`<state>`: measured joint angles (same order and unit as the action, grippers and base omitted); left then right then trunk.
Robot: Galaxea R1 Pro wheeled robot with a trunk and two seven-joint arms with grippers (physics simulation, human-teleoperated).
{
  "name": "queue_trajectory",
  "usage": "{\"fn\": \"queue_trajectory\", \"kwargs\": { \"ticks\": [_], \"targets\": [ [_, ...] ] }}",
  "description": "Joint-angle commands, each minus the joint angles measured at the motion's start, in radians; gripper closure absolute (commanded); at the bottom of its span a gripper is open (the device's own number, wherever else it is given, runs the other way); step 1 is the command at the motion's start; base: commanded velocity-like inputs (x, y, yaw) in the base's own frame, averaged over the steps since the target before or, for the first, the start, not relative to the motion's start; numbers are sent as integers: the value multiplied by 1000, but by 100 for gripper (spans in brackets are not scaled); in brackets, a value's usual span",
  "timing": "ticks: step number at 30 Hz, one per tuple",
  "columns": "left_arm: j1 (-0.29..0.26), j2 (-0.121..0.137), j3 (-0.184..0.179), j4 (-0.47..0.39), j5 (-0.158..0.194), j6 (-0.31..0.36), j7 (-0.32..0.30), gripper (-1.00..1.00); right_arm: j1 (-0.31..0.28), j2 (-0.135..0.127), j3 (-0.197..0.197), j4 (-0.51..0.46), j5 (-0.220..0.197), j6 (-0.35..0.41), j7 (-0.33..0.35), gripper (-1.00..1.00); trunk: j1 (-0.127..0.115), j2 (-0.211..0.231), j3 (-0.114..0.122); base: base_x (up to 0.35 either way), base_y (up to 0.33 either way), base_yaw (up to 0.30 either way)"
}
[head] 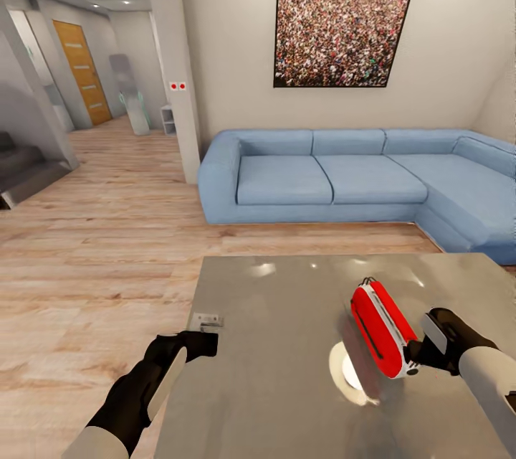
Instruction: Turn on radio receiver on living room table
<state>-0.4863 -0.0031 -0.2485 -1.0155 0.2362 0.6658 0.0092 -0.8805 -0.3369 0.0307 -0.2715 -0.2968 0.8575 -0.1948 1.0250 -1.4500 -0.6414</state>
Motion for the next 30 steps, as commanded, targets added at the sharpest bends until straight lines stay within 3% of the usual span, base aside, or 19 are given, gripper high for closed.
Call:
{"fn": "queue_trajectory", "kwargs": {
  "ticks": [1, 30],
  "targets": [
    [0, 0, 0, 0, 0, 0, 0, 100, 0, 0, 0, 0, 0, 0, 0, -100, 0, 0, 0, -321, 0, 0],
    [0, 0, 0, 0, 0, 0, 0, 100, 0, 1, 0, 0, 0, 0, 0, -100, 0, 0, 0, -304, 0, 0]
  ]
}}
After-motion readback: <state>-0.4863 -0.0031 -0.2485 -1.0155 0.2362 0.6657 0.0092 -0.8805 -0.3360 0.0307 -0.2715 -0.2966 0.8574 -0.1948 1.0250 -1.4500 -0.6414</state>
